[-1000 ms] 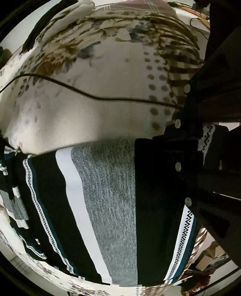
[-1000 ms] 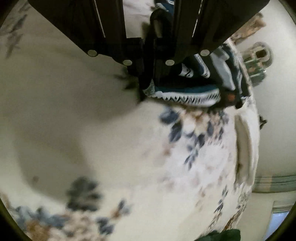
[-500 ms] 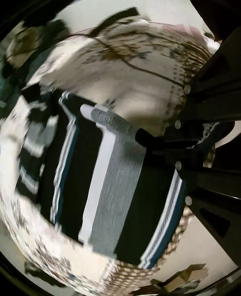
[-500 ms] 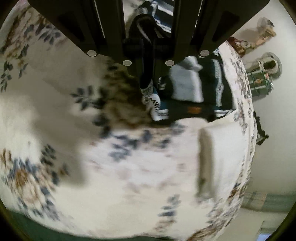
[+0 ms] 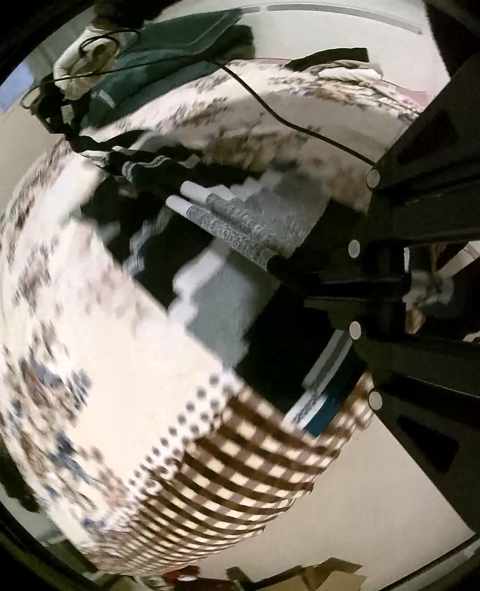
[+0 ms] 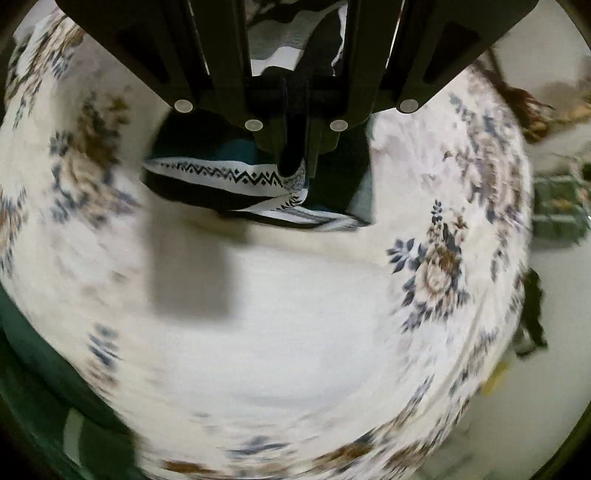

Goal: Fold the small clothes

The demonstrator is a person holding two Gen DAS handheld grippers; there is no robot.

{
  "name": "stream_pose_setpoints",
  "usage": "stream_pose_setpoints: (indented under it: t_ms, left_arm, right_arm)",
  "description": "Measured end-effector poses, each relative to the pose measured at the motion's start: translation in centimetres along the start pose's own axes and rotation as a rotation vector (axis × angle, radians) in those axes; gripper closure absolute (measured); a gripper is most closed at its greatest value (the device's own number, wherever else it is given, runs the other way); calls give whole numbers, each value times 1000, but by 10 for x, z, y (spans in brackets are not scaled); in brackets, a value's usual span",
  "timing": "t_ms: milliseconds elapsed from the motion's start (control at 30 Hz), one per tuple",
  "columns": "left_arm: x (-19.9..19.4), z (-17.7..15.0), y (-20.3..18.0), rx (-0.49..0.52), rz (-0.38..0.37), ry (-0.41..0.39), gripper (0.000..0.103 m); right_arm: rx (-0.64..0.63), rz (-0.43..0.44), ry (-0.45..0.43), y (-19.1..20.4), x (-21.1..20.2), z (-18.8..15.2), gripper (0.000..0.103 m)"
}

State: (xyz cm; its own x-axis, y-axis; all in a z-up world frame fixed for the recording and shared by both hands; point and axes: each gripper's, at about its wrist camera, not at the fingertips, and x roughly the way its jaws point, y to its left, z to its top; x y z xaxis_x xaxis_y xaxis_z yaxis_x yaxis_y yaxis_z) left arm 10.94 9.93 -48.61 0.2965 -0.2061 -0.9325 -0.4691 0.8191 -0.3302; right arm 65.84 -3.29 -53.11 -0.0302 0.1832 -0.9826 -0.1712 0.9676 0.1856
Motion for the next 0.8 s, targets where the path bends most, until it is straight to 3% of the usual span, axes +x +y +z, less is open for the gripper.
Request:
stream_pose_setpoints:
  t_ms: [100,200,333,400,467,500,533,600,667,800]
  left_arm:
    - [29,12,43,-55,-11,24,100]
    - [55,22,73,-88,-26,43,100]
    - [79,32,94,-113,-55,64,100]
    - [83,31,99,-135,-91,86,95]
    - [82,28,109,-166,-113,97,95]
    - [81,26,114,-182,-136,107,94]
    - [77,21,122,-206,-151,119,88]
    - [68,14,128,-227,-148,122,56]
    - [54,7,134,-232,-140,97,43]
    - [54,0,124,-219,-177,107,43]
  right_arm:
    - [-51,-105,11,60,46,8,97]
    - [-69,-171,15,88,84,12,97]
    - [-50,-235,16,94,112,20,97]
    - [-25,-193,47,88,121,23,95]
    - [-3,-121,82,78,119,22,79]
    - [5,-92,91,73,116,20,56]
    - [17,-44,99,67,109,13,45]
    - [23,52,99,52,89,-13,45]
    - [2,133,116,36,69,-57,44]
    - [12,225,202,-9,60,-184,42]
